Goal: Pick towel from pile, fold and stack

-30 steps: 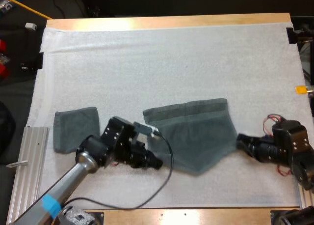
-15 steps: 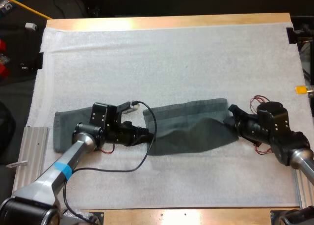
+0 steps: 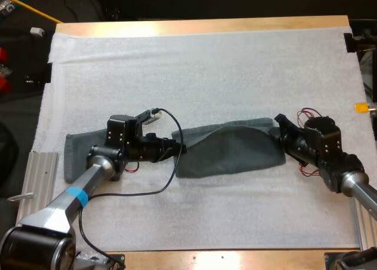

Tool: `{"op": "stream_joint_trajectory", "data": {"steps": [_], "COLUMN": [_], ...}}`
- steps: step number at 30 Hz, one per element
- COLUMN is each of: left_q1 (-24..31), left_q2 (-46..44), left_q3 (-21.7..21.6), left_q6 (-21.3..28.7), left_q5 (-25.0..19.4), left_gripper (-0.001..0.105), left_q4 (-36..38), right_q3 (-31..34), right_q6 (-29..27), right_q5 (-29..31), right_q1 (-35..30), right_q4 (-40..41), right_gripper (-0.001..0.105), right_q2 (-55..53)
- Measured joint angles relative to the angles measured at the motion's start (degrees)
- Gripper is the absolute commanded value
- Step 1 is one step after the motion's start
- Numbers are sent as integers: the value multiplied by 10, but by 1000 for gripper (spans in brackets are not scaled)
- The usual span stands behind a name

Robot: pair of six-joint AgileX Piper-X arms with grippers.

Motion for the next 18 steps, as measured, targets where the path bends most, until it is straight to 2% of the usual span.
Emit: {"op": "stream_joint_trajectory", "data": {"steps": [5,6,8,10,11,12,13,14,15,18], "left_q1": [0,0,0,0,0,0,0,0,0,0], "left_q2": [0,0,0,0,0,0,0,0,0,-3], "left_q3": [-4,-5,-9,-14,-18,-22,-26,-31,-36,-52], "left_q6": [0,0,-1,-9,-14,-17,-17,-17,-17,-18], "left_q5": [-1,-1,-1,4,8,15,25,37,50,94], "left_gripper": [0,1,10,33,38,52,64,68,69,64], "left_q4": [-21,-23,-24,-24,-24,-24,-24,-24,-25,-25], "right_q3": [0,0,0,0,0,0,0,0,0,0], "right_q6": [1,1,8,23,23,21,18,11,2,-19], "right_q5": [2,3,3,3,4,4,4,0,-7,-39], "right_q1": [0,0,0,0,0,0,0,0,0,0], "right_q4": [0,0,-4,-15,-28,-44,-61,-85,-110,-165], "right_gripper": [1,7,23,52,60,71,74,74,72,65], "right_q2": [0,0,0,0,0,0,0,0,0,-3]}}
